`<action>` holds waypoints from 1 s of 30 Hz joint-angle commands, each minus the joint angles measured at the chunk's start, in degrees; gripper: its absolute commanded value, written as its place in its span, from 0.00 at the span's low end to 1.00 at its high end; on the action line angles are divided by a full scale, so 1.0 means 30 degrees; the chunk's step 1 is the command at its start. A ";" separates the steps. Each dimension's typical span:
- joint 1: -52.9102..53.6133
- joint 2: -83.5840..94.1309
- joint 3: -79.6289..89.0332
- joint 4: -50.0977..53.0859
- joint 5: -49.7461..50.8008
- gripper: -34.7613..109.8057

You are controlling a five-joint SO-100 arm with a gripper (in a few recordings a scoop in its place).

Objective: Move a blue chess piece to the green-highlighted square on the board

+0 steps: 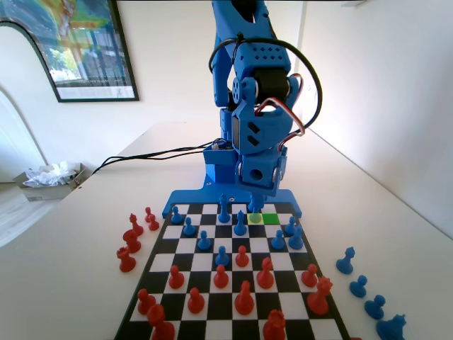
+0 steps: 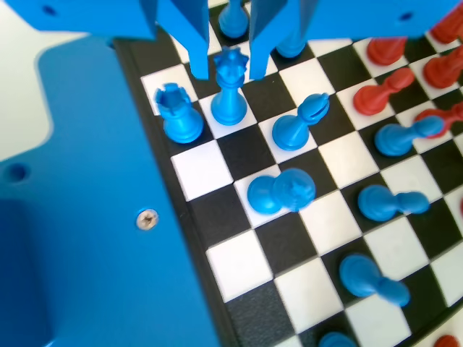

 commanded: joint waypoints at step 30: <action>-0.2783 0.0059 -0.4775 0.5420 0.3926 0.25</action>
